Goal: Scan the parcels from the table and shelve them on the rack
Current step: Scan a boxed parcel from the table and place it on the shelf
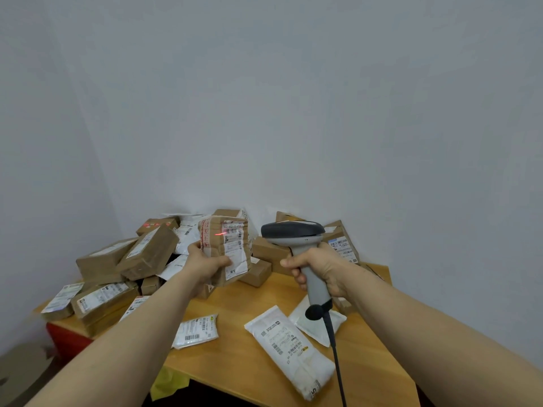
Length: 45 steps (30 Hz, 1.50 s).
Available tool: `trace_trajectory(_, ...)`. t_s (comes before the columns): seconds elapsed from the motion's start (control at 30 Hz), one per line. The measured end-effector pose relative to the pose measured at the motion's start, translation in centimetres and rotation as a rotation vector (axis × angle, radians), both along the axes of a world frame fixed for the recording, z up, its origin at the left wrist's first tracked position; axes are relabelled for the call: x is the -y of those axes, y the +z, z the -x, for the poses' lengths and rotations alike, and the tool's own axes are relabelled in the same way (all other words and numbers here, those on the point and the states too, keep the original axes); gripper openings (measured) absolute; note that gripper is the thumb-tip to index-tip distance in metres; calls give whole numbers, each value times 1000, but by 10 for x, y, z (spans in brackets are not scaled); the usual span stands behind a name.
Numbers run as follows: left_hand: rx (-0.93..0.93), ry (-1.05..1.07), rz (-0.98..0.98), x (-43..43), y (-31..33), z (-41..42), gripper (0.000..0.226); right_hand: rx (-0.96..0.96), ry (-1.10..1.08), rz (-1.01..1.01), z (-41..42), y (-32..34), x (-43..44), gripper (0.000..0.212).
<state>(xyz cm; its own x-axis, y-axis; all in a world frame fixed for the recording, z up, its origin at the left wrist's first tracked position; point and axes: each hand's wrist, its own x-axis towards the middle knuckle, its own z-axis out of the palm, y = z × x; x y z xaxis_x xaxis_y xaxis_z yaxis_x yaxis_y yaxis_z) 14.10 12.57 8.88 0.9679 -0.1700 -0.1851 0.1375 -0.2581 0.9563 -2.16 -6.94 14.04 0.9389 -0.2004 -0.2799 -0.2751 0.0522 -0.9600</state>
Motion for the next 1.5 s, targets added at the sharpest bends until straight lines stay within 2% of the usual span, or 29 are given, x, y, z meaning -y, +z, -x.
trace_trajectory(0.3, -21, 10, 45, -9, -3, 0, 86, 15, -9, -38, -2, -4, -8, 11)
trace_trajectory(0.43, -116, -4, 149, -20, 1, 7, 51, 26, -90, -56, -16, -7, -12, 30)
trace_trajectory(0.5, -155, -68, 179, -30, 5, 12, 43, 64, -149, -83, -26, -14, -14, 32)
trace_trajectory(0.67, -228, -41, 307, -58, -4, 37, 46, 58, -220, -216, -49, -49, -37, 39)
trace_trajectory(0.8, -280, 27, 307, -94, -20, 66, 53, 0, -129, -334, -54, -74, -80, 44)
trace_trajectory(1.0, -245, 214, 406, -182, -24, 110, 76, -18, 50, -377, -40, -77, -175, 41)
trace_trajectory(1.17, -139, 290, 431, -271, -12, 167, 54, 24, 158, -318, -10, -57, -277, 47)
trace_trajectory(1.3, -56, 451, 426, -372, -3, 237, 34, 41, 273, -289, 36, -50, -387, 42)
trace_trajectory(1.5, 67, 749, 401, -562, 13, 383, 34, -28, 506, -344, 135, -51, -602, 32)
